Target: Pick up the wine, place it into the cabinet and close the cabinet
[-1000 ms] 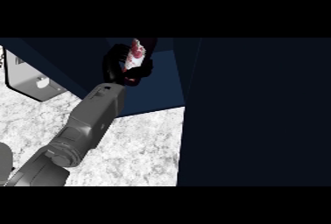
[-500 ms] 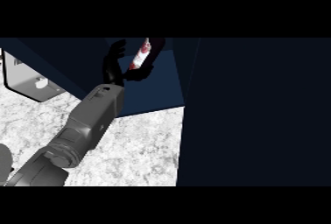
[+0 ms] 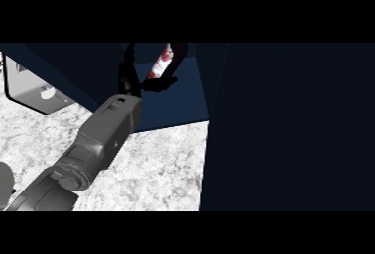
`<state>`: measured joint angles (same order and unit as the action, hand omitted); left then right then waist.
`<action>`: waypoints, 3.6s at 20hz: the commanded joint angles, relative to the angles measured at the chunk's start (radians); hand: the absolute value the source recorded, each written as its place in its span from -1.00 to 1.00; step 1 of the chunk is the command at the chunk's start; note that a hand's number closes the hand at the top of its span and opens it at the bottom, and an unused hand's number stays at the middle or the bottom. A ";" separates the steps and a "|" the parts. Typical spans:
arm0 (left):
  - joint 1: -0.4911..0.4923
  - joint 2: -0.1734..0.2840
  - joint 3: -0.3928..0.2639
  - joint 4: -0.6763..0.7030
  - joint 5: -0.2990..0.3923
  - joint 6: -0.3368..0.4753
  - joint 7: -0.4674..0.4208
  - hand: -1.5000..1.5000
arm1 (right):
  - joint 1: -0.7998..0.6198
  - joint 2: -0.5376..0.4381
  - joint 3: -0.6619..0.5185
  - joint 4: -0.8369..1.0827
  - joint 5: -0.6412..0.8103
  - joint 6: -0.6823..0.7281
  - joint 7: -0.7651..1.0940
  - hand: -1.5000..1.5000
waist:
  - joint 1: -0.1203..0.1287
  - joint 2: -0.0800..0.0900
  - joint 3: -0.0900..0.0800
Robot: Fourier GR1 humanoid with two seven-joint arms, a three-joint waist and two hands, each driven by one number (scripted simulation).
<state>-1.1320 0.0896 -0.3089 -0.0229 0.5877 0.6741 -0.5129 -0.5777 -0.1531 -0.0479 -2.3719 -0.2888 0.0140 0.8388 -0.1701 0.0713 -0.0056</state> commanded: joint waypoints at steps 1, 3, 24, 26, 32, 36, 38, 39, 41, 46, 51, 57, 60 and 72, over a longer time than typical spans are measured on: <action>0.036 0.076 -0.030 0.018 -0.033 -0.046 -0.050 -1.00 | -0.003 -0.002 0.002 -0.029 -0.016 0.003 0.006 -1.00 | 0.020 -0.006 0.001; 0.021 0.103 -0.049 0.018 -0.052 -0.121 -0.029 -1.00 | -0.022 0.005 0.006 -0.017 0.011 -0.025 0.016 -1.00 | 0.033 -0.013 0.000; 0.061 0.006 0.066 -0.232 0.038 -0.659 -0.153 -1.00 | -0.001 -0.066 -0.076 -0.068 0.001 -0.083 0.102 -1.00 | 0.160 -0.074 0.005; 0.064 -0.021 0.052 -0.311 0.031 -0.633 -0.109 -1.00 | -0.015 -0.068 -0.062 -0.029 0.027 -0.087 0.099 -1.00 | 0.182 -0.081 0.005; 0.125 -0.052 -0.005 -0.566 0.003 -0.543 0.008 -1.00 | 0.046 -0.065 -0.040 -0.116 0.032 -0.116 0.143 -1.00 | 0.198 -0.093 0.006; 0.220 -0.086 -0.084 -0.755 -0.030 -0.441 0.078 -1.00 | 0.010 -0.085 -0.038 -0.123 0.032 -0.132 0.169 -1.00 | 0.189 -0.088 0.006; 0.258 -0.089 -0.145 -0.898 -0.020 -0.361 0.114 -1.00 | 0.008 -0.080 -0.038 -0.096 0.026 -0.123 0.137 -1.00 | 0.197 -0.093 0.006; 0.345 -0.089 -0.215 -0.961 0.004 -0.331 0.107 -1.00 | -0.011 -0.092 -0.041 -0.053 0.008 -0.104 0.132 -1.00 | 0.188 -0.088 0.006; 0.345 -0.089 -0.226 -1.041 -0.009 -0.265 0.181 -1.00 | 0.018 -0.076 0.017 -0.143 0.076 -0.145 0.167 -1.00 | 0.179 -0.086 0.005; 0.495 -0.089 -0.372 -1.302 -0.021 -0.058 0.206 -1.00 | -0.006 -0.065 0.058 -0.084 0.105 -0.149 0.135 -1.00 | 0.179 -0.082 0.005; 0.627 -0.088 -0.421 -1.481 -0.058 0.017 0.224 -1.00 | -0.124 -0.111 0.003 -0.043 0.084 -0.179 0.185 -1.00 | 0.181 -0.082 0.004; 0.833 -0.024 -0.485 -1.701 -0.096 0.057 0.229 1.00 | -0.039 -0.102 0.025 -0.154 0.078 -0.191 0.224 -1.00 | 0.173 -0.080 0.005; 0.940 0.013 -0.559 -1.785 -0.124 0.034 0.218 1.00 | -0.030 -0.069 0.067 -0.041 0.136 -0.167 0.092 -1.00 | 0.179 -0.075 0.005; 1.168 0.368 -0.450 -2.082 -0.014 -0.232 0.182 1.00 | -0.009 -0.083 0.198 -0.103 0.023 -0.042 0.094 1.00 | 0.182 -0.074 0.005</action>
<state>-0.0078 0.3401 -0.8324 -2.0074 0.5153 0.5271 -0.3448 -0.6130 -0.2390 0.0937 -2.4060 -0.2025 -0.0844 0.9434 0.0095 -0.0033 0.0006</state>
